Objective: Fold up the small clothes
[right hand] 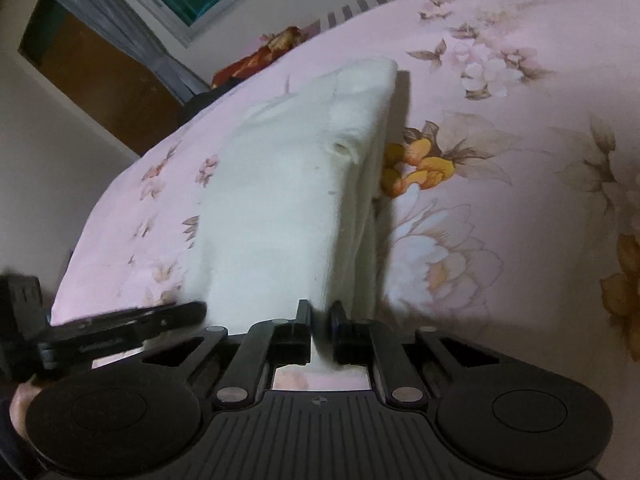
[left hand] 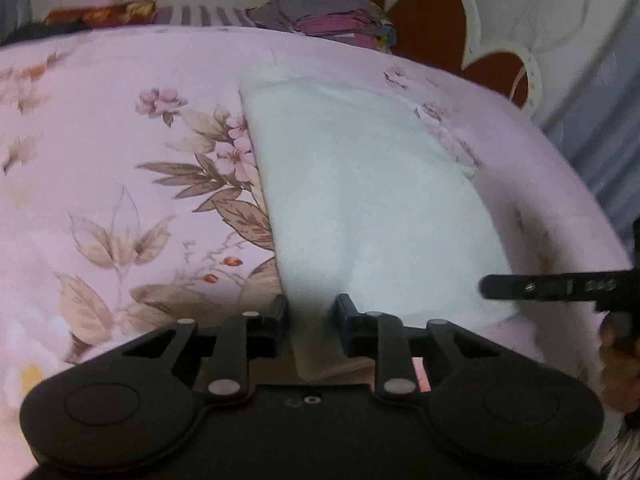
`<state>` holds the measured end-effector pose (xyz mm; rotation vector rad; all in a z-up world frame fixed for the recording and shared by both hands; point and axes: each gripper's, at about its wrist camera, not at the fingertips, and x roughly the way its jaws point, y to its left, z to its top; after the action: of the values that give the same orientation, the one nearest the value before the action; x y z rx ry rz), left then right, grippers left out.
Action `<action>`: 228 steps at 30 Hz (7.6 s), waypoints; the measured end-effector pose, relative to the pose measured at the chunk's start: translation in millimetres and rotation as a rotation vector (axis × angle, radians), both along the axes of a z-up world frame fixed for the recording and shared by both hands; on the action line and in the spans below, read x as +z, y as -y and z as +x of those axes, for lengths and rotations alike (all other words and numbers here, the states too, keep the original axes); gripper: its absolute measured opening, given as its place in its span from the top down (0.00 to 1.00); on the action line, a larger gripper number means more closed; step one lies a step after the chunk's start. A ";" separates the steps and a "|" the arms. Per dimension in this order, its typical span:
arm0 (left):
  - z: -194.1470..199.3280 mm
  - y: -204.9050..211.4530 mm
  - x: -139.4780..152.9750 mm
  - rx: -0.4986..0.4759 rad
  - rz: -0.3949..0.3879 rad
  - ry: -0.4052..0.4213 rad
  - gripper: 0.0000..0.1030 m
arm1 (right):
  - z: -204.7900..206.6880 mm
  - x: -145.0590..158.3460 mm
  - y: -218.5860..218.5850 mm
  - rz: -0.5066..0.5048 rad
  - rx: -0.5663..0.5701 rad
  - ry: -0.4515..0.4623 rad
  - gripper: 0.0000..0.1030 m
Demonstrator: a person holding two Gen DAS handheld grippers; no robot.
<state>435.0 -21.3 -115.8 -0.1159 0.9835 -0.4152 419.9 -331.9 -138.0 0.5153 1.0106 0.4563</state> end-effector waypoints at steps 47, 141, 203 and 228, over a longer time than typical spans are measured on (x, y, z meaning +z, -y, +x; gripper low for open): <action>100.6 19.8 12.1 0.158 0.020 -0.001 0.16 | 102.4 -2.5 24.9 0.031 -0.180 0.051 0.42; -25.4 -208.0 43.7 0.136 -0.025 0.180 0.55 | 74.9 27.8 -360.7 -0.316 0.302 0.333 0.87; -361.2 -74.4 149.8 0.450 0.256 0.452 0.00 | -265.6 119.5 -217.4 -0.291 0.037 0.436 0.00; -359.2 -61.4 152.3 0.430 0.265 0.448 0.00 | -268.1 128.2 -199.7 -0.306 0.040 0.451 0.00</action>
<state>75.8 40.1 36.5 0.0091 0.5416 0.0877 151.8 -132.2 -9.8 0.1073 0.6390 0.4192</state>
